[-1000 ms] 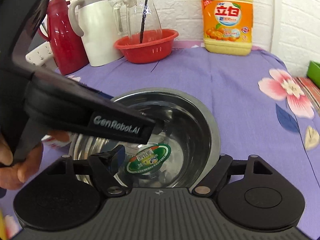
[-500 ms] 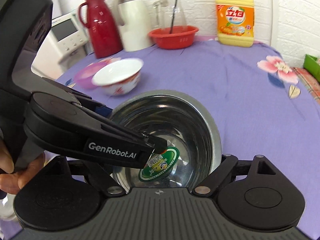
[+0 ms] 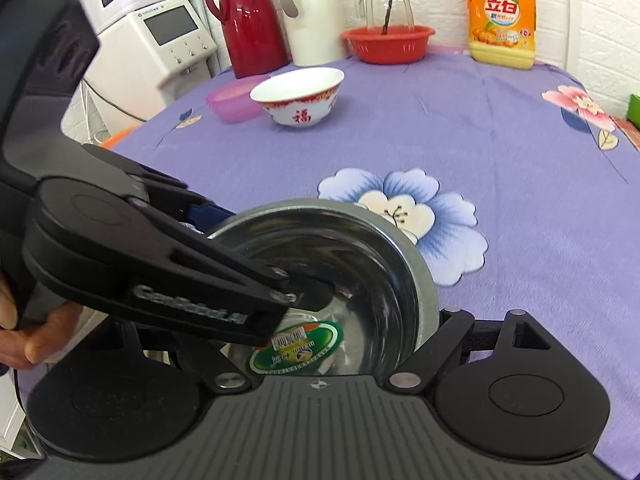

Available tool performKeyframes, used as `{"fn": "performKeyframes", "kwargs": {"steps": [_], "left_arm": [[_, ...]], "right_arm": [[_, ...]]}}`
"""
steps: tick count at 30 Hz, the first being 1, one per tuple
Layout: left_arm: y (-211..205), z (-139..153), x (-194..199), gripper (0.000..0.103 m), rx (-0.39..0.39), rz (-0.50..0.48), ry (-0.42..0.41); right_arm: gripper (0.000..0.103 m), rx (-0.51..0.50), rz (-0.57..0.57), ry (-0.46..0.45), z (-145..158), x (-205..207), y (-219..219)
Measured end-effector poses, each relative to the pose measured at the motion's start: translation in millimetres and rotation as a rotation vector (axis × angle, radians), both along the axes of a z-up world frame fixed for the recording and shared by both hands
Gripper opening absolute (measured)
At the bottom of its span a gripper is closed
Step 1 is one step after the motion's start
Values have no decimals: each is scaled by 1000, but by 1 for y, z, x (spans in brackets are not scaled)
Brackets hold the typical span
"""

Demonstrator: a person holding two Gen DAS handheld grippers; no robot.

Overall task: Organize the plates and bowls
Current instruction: 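Carry the steel bowl with the left gripper onto the plate stack and release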

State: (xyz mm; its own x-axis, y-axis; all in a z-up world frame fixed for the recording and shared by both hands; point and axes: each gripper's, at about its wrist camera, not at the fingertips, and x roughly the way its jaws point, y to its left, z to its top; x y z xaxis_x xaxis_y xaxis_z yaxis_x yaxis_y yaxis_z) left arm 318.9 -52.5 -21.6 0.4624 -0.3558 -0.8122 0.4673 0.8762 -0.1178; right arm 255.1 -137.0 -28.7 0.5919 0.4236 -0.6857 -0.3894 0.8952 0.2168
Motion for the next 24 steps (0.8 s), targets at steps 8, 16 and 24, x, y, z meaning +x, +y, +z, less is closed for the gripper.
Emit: {"fn": "performKeyframes", "kwargs": {"steps": [8, 16, 24], "left_arm": [[45, 36, -5, 75, -109, 87, -101], [68, 31, 4, 75, -132, 162, -91], [77, 30, 6, 75, -148, 178, -84]], "right_arm": [[103, 90, -117, -66, 17, -7, -34], [103, 103, -108, 7, 3, 9, -26], [103, 83, -92, -44, 7, 16, -8]]}}
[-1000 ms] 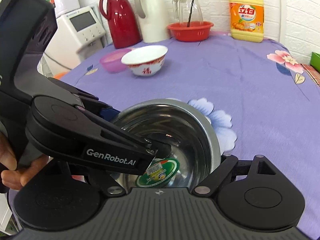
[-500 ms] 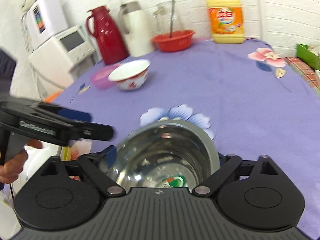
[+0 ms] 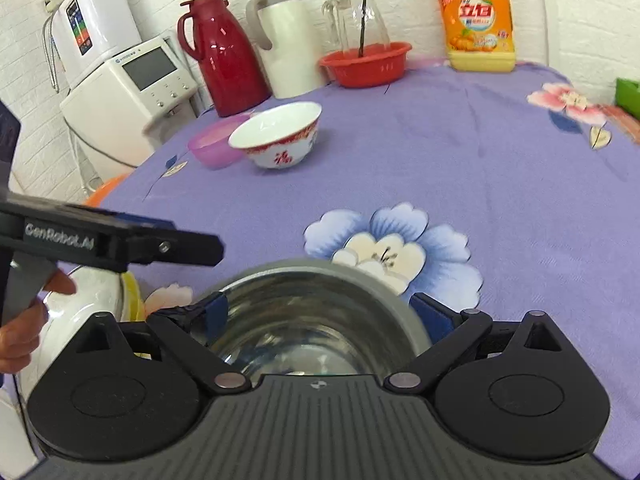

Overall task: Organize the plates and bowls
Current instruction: 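Carry the steel bowl with the left gripper onto the plate stack and release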

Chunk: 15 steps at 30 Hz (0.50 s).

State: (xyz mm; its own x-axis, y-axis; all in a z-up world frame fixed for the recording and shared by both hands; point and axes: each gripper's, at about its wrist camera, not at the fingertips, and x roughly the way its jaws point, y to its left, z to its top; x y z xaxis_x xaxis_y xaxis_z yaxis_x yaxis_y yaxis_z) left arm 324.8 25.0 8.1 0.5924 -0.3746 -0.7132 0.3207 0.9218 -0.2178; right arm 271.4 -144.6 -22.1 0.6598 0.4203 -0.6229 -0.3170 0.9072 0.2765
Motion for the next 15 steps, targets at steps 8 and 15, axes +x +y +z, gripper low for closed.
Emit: {"fn": "performKeyframes", "kwargs": {"steps": [8, 15], "left_arm": [[8, 0, 0, 75, -23, 20, -4], [20, -4, 2, 75, -17, 53, 10]], "right_arm": [[103, -14, -174, -47, 8, 4, -40], [103, -39, -210, -13, -4, 13, -60]]}}
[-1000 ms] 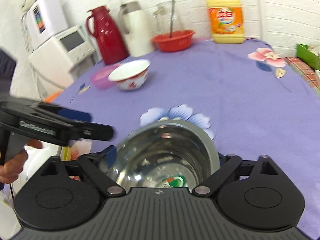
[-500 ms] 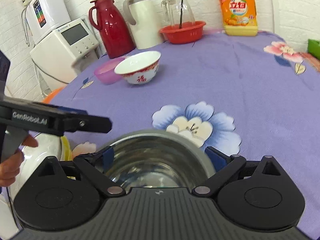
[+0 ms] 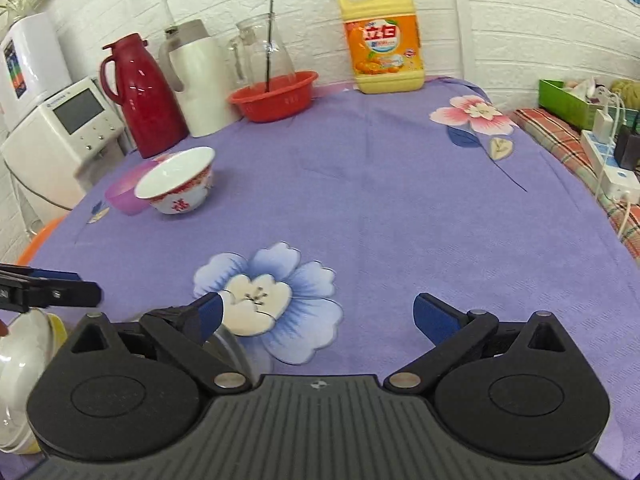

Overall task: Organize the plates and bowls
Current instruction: 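Carry the steel bowl with the left gripper onto the plate stack and release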

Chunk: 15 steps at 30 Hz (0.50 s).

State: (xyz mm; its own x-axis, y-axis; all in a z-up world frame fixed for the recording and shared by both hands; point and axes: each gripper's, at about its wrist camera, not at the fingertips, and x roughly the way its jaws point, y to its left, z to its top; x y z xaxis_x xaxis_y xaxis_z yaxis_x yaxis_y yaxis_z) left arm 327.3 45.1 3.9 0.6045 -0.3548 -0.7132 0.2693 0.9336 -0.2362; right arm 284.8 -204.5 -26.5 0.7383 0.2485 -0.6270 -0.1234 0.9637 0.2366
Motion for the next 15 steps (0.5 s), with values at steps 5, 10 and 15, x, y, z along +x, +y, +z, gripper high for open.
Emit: {"fn": "performKeyframes", "kwargs": {"steps": [5, 10, 15], "left_arm": [[6, -4, 0, 75, 9, 5, 5], [0, -7, 3, 75, -12, -17, 5], [-7, -8, 5, 75, -29, -21, 15]], "right_arm": [[103, -96, -88, 0, -7, -23, -16], [103, -133, -83, -9, -2, -57, -26], [103, -188, -77, -17, 2, -59, -16]]}}
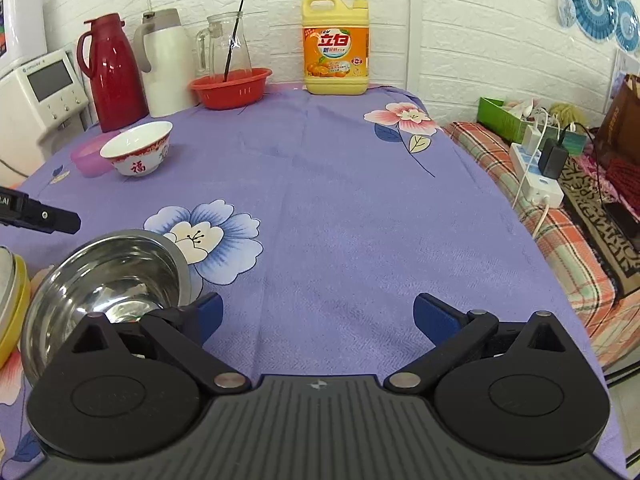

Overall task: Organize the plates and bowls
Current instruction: 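Carry the steel bowl with the left gripper onto the plate stack and release, then move the left gripper to the white red-printed bowl rim and grip it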

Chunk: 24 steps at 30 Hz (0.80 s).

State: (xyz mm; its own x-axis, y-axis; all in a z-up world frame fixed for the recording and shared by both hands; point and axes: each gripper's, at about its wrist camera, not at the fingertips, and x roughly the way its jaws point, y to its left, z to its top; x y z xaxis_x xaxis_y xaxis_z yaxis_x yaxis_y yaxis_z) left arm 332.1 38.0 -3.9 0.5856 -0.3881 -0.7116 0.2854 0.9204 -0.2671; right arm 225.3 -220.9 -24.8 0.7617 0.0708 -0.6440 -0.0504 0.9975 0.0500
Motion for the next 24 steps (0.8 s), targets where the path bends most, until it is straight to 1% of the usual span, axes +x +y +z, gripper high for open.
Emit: {"fn": "performKeyframes", "kwargs": {"steps": [4, 7, 9, 11, 15, 17, 19, 20, 21, 23, 24], "left_arm": [[4, 4, -7, 75, 17, -8, -23], [12, 5, -4, 75, 15, 15, -22], [18, 7, 1, 75, 9, 38, -20], [23, 11, 6, 75, 0, 51, -25], [37, 23, 26, 75, -21, 91, -29], [42, 26, 41, 75, -5, 123, -32], [44, 28, 57, 75, 13, 150, -45], [47, 28, 65, 75, 0, 170, -48], [50, 27, 76, 75, -33, 189, -43], [58, 22, 98, 75, -103, 231, -7], [61, 19, 108, 75, -122, 255, 13]], "right_arm": [[103, 5, 13, -14, 3, 0, 4], [103, 28, 23, -45, 11, 6, 8], [103, 49, 48, -57, 18, 17, 14], [103, 67, 103, -70, 24, 31, 26], [103, 81, 228, -45, 31, 79, 52], [103, 80, 277, -32, 33, 109, 66], [103, 75, 303, -2, 31, 141, 81], [103, 75, 316, 8, 29, 156, 87], [103, 70, 326, 16, 27, 171, 94], [103, 57, 343, 25, 23, 199, 108], [103, 65, 348, 31, 21, 212, 114]]}}
